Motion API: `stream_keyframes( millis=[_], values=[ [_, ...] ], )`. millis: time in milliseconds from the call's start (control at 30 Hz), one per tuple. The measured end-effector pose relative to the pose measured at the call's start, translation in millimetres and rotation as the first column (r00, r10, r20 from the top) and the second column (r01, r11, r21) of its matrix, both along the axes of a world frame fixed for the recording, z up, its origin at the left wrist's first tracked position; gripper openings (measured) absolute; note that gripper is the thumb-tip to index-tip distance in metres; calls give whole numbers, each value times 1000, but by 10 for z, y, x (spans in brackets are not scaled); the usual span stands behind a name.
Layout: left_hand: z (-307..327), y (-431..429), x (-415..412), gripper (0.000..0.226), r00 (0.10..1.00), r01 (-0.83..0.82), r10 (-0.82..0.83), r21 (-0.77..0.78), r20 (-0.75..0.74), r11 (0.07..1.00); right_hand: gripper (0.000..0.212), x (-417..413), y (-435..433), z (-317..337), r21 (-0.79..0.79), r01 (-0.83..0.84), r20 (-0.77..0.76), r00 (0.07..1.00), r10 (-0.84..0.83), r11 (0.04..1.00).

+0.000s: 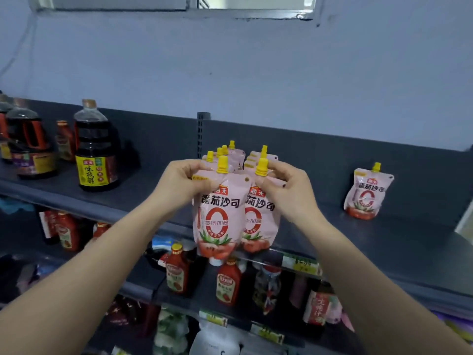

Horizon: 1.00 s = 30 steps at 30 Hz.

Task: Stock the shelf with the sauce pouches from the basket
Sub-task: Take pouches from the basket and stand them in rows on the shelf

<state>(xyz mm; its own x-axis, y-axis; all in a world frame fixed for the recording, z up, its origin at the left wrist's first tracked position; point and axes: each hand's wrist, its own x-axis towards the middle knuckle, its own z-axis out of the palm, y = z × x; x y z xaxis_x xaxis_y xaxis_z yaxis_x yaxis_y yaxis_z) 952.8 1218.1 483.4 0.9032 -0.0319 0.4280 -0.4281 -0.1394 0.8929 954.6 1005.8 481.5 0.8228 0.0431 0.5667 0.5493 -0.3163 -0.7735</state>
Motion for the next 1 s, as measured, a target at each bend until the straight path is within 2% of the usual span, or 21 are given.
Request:
stream_keyframes(
  millis=[100,233,367,600,667,833,1000],
  values=[
    [86,-194,223,25,1000,24,-24,-4,-2,1000,21,144,-227,109,-6,53,37,998,-53,999],
    [126,-411,548,20,999,53,-53,16,-13,998,34,364,-451,183,-21,122,57,991,-121,992],
    [101,-558,877,19,997,74,-74,4,-37,997,26,611,-608,171,-47,169,13,986,-169,984],
    [-114,-690,1342,25,990,107,-100,64,-102,992,30,958,-812,20,-81,233,-40,971,-237,969],
    [-154,-710,1415,22,989,102,-91,97,-117,990,24,1041,-871,-27,-93,243,-69,966,-249,966],
    [-219,-747,1526,17,984,66,-48,101,-171,993,29,1213,-989,-103,-126,235,-124,960,-250,964],
    [-248,-765,1552,17,981,31,-10,107,-191,994,24,1342,-1039,-154,-125,198,-146,965,-216,972]
  ],
)
